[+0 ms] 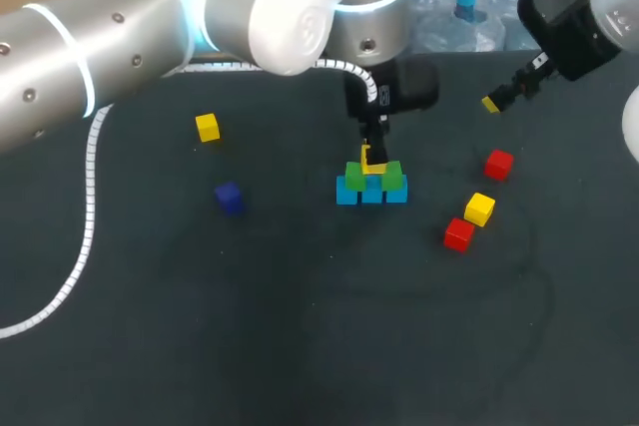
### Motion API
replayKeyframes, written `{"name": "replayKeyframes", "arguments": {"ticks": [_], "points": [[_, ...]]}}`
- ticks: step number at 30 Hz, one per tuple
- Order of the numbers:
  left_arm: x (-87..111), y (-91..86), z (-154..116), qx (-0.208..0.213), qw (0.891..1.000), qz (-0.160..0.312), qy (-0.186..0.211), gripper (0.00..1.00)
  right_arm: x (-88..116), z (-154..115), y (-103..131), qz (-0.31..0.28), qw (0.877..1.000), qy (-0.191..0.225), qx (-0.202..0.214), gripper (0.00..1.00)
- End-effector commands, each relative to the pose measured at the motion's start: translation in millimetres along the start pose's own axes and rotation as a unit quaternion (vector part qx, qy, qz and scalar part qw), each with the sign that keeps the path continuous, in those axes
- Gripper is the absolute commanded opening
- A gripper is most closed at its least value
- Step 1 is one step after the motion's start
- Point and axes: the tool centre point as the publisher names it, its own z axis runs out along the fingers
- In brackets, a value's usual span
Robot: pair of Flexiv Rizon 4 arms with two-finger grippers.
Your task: Place the blue cubes, place green cubes on the blue cubes, place the yellow cubes on the green cubes, then place the red cubes on the yellow cubes, and place purple cube on the red cubes.
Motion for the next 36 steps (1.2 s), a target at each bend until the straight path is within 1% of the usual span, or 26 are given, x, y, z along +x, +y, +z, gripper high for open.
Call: {"name": "replayKeyframes", "arguments": {"ticks": [1,3,6,8,11,13,14,15,16,19,20,21,22,25,28,30,32,35,36], "points": [[1.9,-2.0,0,-0.002,1.000,-0.003,-0.004,0.33,1,0,1,0.001,1.000,0.000,0.003,1.00],[1.2,-2.6,1,0.000,1.000,-0.004,-0.005,0.36,1,0,1,0.001,1.000,0.000,0.003,1.00],[0.7,-3.2,1,0.000,1.000,-0.004,-0.007,0.44,1,0,1,0.001,1.000,0.000,0.003,1.00],[0.6,-3.3,1,0.000,1.000,-0.004,-0.007,0.45,1,0,1,0.001,1.000,0.000,0.003,1.00],[0.4,-3.4,2,0.000,1.000,-0.004,-0.008,0.49,1,0,1,0.001,1.000,0.000,0.003,1.00],[0.3,-3.4,1,-0.001,1.000,-0.004,-0.008,0.50,1,0,1,0.001,1.000,0.000,0.003,1.00],[0.3,-3.3,1,-0.001,1.000,-0.004,-0.008,0.54,1,0,1,0.001,1.000,0.000,0.003,1.00],[0.2,-3.2,1,-0.001,1.000,-0.004,-0.008,0.68,1,0,1,0.001,1.000,0.000,0.003,1.00],[0.0,-3.1,1,-0.001,1.000,-0.004,-0.008,0.75,1,0,1,0.001,1.000,0.000,0.003,1.00],[-0.5,-3.1,-4,0.001,1.000,-0.007,-0.013,0.82,1,0,1,0.001,1.000,0.000,0.003,1.00],[-0.2,-3.5,-8,0.004,1.000,-0.010,-0.016,0.91,1,0,1,0.001,1.000,0.000,0.003,1.00],[-0.4,-5.2,-14,0.016,1.000,-0.012,-0.022,1.00,1,0,1,0.001,1.000,0.000,0.003,1.00],[-0.3,-6.8,-18,0.023,0.999,-0.013,-0.028,1.00,1,0,1,0.001,1.000,0.000,0.003,1.00],[2.0,-12.2,-42,0.039,0.998,-0.021,-0.055,1.00,1,0,1,0.001,1.000,0.000,0.003,1.00],[11.3,-13.8,-68,0.041,0.995,-0.033,-0.080,1.00,1,0,1,0.001,1.000,0.000,0.003,1.00],[22.5,-11.3,-80,0.037,0.994,-0.048,-0.091,1.00,1,0,1,0.001,1.000,0.000,0.003,1.00],[39.1,-3.8,-91,0.013,0.992,-0.069,-0.100,1.00,1,0,1,0.001,1.000,0.000,0.003,1.00],[69.5,10.4,-97,-0.026,0.990,-0.107,-0.092,1.00,1,0,1,0.001,1.000,0.000,0.003,1.00],[80.5,15.2,-98,-0.031,0.987,-0.127,-0.093,1.00,1,0,1,0.001,1.000,0.000,0.003,1.00]]}}
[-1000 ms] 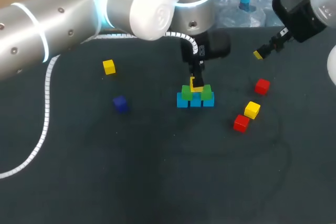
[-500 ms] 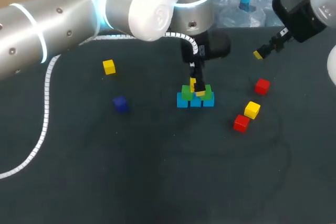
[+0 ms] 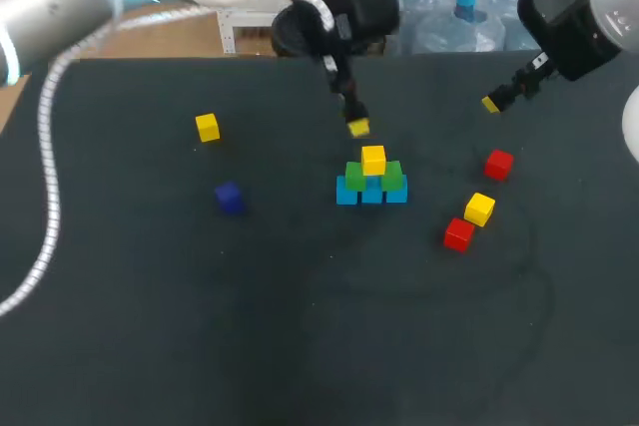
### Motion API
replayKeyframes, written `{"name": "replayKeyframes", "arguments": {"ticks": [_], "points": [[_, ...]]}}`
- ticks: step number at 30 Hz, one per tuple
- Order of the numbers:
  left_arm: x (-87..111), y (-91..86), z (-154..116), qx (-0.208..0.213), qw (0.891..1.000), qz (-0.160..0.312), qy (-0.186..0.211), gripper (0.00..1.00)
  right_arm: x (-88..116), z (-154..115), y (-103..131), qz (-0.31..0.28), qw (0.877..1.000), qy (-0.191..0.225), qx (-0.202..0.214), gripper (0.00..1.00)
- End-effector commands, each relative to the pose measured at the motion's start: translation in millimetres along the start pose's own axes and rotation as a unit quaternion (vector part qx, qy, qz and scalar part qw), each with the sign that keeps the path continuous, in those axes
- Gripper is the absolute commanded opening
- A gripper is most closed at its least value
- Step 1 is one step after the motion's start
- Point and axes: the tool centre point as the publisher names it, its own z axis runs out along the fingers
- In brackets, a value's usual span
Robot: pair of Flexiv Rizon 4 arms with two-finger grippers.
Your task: Place the blue cubes, place green cubes on the blue cubes, place the yellow cubes on the green cubes, then place the red cubes on the yellow cubes, and place purple cube on the red cubes.
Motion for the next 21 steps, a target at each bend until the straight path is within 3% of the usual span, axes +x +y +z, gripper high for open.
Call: {"name": "replayKeyframes", "arguments": {"ticks": [1,4,9,16,21], "points": [[54.9,6.5,-18,-0.046,0.997,-0.052,-0.029,1.00,1,0,1,0.001,1.000,0.000,0.003,1.00],[86.2,22.8,-19,-0.076,0.993,-0.088,-0.022,1.00,1,0,1,0.001,1.000,0.000,0.003,1.00],[132.4,37.0,-16,-0.093,0.985,-0.142,-0.013,1.00,1,0,1,0.001,1.000,0.000,0.003,1.00],[181.6,52.0,-7,-0.103,0.982,-0.160,0.014,1.00,1,0,1,0.001,1.000,0.000,0.003,1.00],[209.4,66.2,-3,-0.109,0.974,-0.197,0.011,1.00,1,0,1,0.001,1.000,0.000,0.003,1.00]]}}
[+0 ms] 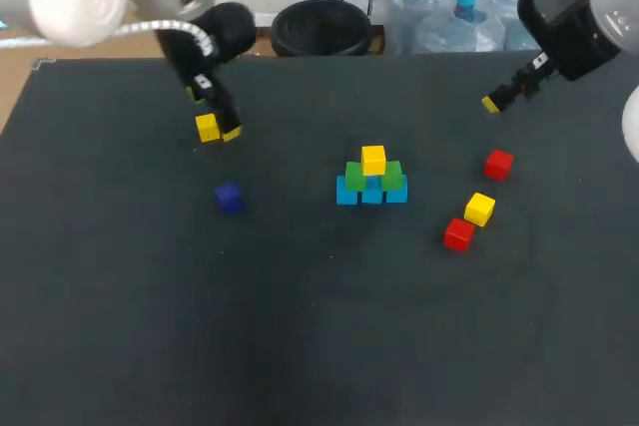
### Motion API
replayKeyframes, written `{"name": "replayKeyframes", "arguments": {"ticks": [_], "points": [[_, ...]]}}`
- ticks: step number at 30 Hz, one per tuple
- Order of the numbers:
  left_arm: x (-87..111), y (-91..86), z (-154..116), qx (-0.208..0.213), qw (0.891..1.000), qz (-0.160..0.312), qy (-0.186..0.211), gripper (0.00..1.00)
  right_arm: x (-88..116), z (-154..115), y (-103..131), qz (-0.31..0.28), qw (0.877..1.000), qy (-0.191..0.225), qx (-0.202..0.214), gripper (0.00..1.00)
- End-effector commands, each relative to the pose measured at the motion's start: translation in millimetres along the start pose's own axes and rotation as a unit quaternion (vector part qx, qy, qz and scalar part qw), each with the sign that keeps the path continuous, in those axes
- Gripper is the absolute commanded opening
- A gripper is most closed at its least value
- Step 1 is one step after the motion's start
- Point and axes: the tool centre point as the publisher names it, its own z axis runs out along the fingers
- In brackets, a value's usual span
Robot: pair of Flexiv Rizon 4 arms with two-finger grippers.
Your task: Place the blue cubes, place green cubes on the blue cubes, place the yellow cubes on the green cubes, then place the red cubes on the yellow cubes, and place purple cube on the red cubes.
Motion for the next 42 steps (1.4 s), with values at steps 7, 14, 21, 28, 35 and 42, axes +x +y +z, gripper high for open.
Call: {"name": "replayKeyframes", "arguments": {"ticks": [7,14,21,28,35,42], "points": [[34.8,39.1,19,0.005,0.998,-0.032,-0.060,1.00,1,0,1,0.001,1.000,0.000,0.003,1.00],[17.4,50.9,39,0.016,0.996,0.080,-0.033,1.00,1,0,1,0.001,1.000,0.000,0.003,1.00],[2.6,65.7,57,0.022,0.990,0.139,-0.009,1.00,1,0,1,0.001,1.000,0.000,0.003,1.00],[-9.9,80.3,67,0.029,0.984,0.175,0.006,1.00,1,0,1,0.001,1.000,0.000,0.003,1.00],[-10.2,87.2,82,0.044,0.980,0.195,0.019,1.00,1,0,1,0.001,1.000,0.000,0.003,1.00],[-10.3,90.1,93,0.051,0.979,0.196,0.026,1.00,1,0,1,0.001,1.000,0.000,0.003,1.00]]}}
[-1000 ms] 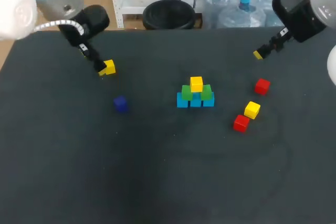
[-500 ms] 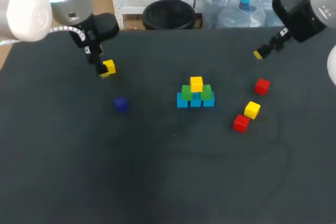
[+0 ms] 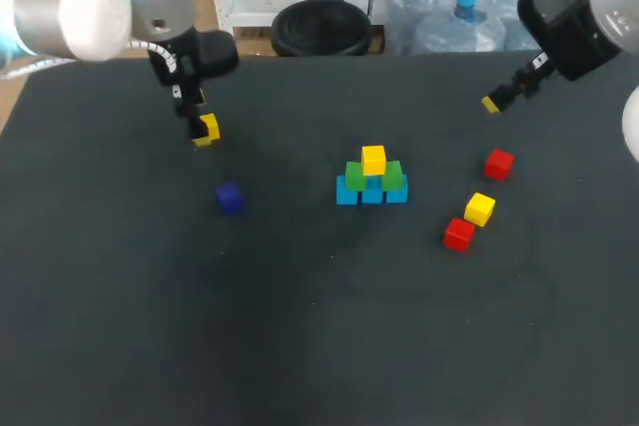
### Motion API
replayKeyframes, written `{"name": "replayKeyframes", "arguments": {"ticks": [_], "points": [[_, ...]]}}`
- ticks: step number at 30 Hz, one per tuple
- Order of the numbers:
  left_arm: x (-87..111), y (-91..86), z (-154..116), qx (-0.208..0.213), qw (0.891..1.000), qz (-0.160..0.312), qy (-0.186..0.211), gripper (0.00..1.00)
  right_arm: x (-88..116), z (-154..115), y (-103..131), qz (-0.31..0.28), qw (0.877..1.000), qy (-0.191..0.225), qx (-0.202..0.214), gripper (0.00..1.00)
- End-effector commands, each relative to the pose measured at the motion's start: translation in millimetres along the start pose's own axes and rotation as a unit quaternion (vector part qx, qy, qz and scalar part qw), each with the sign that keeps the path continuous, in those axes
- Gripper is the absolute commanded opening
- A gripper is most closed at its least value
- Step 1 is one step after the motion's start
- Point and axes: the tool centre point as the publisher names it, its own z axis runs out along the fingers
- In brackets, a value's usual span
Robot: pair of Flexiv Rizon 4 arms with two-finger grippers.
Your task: Place the blue cubes, place green cubes on the blue cubes, place the yellow cubes on the green cubes, then place the red cubes on the yellow cubes, and place purple cube on the red cubes.
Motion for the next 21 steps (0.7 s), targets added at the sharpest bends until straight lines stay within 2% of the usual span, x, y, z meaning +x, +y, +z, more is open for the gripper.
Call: {"name": "replayKeyframes", "arguments": {"ticks": [1,4,6,7,11,13,14,15,16,21], "points": [[-3.9,8.0,5,0.031,0.999,0.001,0.007,1.00,1,0,1,0.001,1.000,0.000,0.003,1.00],[-3.7,7.4,10,0.033,0.999,0.000,0.006,1.00,1,0,1,0.001,1.000,0.000,0.003,1.00],[-3.2,5.8,11,0.034,0.999,-0.001,0.007,0.87,1,0,1,0.001,1.000,0.000,0.003,1.00],[-2.8,4.9,12,0.035,0.999,-0.002,0.007,0.85,1,0,1,0.001,1.000,0.000,0.003,1.00],[-0.6,1.0,19,0.037,0.999,-0.006,0.008,0.87,1,0,1,0.001,1.000,0.000,0.003,1.00],[0.1,-0.5,20,0.037,0.999,-0.007,0.008,0.85,1,0,1,0.001,1.000,0.000,0.003,1.00],[0.5,-1.2,21,0.035,0.999,-0.008,0.007,0.76,1,0,1,0.001,1.000,0.000,0.003,1.00],[0.7,-1.6,21,0.030,0.999,-0.010,0.006,0.45,1,0,1,0.001,1.000,0.000,0.003,1.00],[0.8,-2.5,20,0.027,1.000,-0.011,0.003,0.00,1,0,1,0.001,1.000,0.000,0.003,1.00],[0.0,-5.3,14,0.018,1.000,-0.012,-0.006,0.00,1,0,1,0.001,1.000,0.000,0.003,1.00]]}}
